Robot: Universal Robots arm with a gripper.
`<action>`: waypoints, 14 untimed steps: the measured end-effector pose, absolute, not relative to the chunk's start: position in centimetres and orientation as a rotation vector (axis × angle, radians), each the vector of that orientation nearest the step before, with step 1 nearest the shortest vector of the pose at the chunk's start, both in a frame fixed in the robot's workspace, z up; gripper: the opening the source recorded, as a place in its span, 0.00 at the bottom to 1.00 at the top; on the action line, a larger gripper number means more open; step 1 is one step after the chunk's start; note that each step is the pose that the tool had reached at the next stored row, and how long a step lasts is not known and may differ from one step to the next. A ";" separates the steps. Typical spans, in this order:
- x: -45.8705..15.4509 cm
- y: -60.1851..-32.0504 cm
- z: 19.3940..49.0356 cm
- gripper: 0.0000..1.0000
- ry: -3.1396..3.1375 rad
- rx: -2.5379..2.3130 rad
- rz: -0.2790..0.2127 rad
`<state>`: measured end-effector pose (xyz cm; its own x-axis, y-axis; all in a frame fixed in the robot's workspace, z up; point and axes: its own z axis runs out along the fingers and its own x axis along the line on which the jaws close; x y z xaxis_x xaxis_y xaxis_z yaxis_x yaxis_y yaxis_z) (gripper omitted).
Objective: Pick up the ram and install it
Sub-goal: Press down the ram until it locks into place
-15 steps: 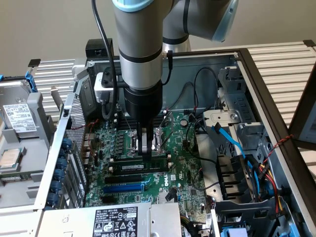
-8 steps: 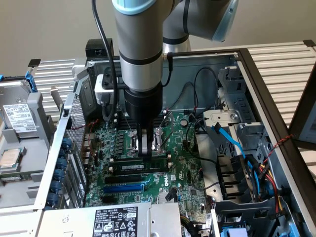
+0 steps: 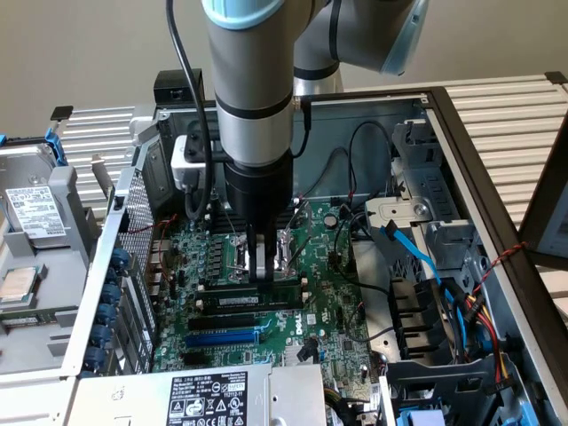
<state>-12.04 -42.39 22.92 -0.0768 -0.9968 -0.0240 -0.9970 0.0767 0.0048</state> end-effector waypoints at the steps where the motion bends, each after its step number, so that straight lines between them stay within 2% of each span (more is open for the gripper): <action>1: -12.0 -42.4 22.9 0.10 2.294 -2.125 0.031; 6: -12.0 -42.5 22.8 0.10 2.294 -2.124 0.031; 14: -12.5 -42.6 23.2 0.10 2.282 -2.113 0.060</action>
